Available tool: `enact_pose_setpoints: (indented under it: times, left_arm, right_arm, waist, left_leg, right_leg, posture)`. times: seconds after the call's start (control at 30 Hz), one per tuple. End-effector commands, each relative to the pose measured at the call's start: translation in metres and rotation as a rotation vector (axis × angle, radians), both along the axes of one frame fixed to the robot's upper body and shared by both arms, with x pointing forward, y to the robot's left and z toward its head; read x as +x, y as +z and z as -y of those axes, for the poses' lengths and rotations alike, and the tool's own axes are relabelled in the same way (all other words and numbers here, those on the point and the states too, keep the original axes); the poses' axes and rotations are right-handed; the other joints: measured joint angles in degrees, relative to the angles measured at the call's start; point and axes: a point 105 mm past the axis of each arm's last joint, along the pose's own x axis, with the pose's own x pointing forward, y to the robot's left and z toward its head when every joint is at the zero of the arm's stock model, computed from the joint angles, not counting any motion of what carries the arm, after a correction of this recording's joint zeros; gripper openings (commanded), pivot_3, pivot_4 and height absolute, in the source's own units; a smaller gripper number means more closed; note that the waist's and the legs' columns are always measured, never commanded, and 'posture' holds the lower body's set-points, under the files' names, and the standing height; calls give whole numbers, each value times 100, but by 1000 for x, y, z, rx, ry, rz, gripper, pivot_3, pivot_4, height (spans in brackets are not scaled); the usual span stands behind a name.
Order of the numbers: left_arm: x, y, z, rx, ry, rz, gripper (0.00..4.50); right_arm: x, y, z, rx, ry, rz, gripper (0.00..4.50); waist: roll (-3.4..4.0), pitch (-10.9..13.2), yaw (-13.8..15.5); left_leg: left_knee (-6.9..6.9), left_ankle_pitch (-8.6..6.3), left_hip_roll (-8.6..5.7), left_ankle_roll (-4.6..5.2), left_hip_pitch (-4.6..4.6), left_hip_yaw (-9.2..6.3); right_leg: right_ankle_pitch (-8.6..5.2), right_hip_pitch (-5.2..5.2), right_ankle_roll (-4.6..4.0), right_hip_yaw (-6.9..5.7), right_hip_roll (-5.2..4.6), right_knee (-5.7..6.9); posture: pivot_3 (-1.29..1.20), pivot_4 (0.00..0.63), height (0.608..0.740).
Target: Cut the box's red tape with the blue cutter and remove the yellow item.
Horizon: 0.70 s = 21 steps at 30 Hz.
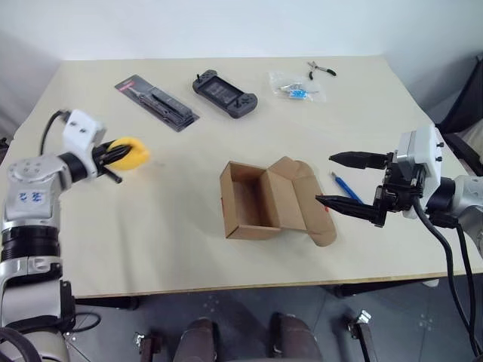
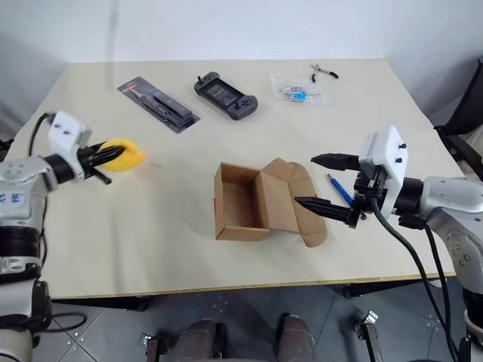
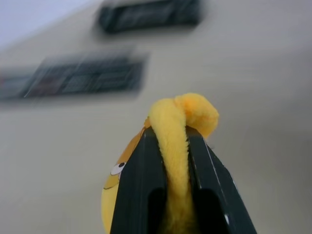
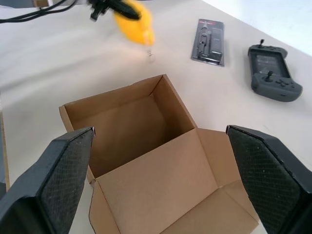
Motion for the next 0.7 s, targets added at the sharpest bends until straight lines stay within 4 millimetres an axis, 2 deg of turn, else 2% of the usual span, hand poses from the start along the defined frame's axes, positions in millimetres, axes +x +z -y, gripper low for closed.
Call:
enact_pose_setpoints:
  times: [0.03,0.17,0.47,0.57,0.7]
  left_arm:
    - [-10,20,-33,-3,157,65,397]
    - [-28,5,-44,8,185,-40,1595]
    - [-51,10,-44,4,154,-41,4406]
    - [-57,18,-43,-1,107,2,4484]
    - [-70,13,-34,-28,7,-17,4484]
  right_arm:
    - [1,9,-5,1,47,47,4500]
    - [4,9,-6,-5,63,47,4500]
    - [4,10,-3,0,85,46,4500]
    - [2,15,1,57,105,58,4500]
    - [0,17,11,119,111,71,4500]
  waist:
    - [-6,2,44]
    - [-7,1,40]
    - [-7,1,18]
    - [-7,1,19]
    - [-7,1,17]
  left_leg:
    - [6,0,0,0,-4,0]
    - [11,-8,0,-5,-2,-1]
    - [11,-9,3,-7,2,2]
    - [11,-10,3,-8,1,3]
    - [9,-11,4,-9,2,5]
  right_leg:
    - [0,0,0,0,0,-1]
    - [0,1,0,1,-1,3]
    - [0,-1,-1,1,0,11]
    - [0,-1,-1,1,0,10]
    - [0,-1,-1,1,-1,8]
  posture:
    - [0,150,740]
    - [0,150,740]
    - [0,150,740]
    - [0,150,740]
    - [0,150,740]
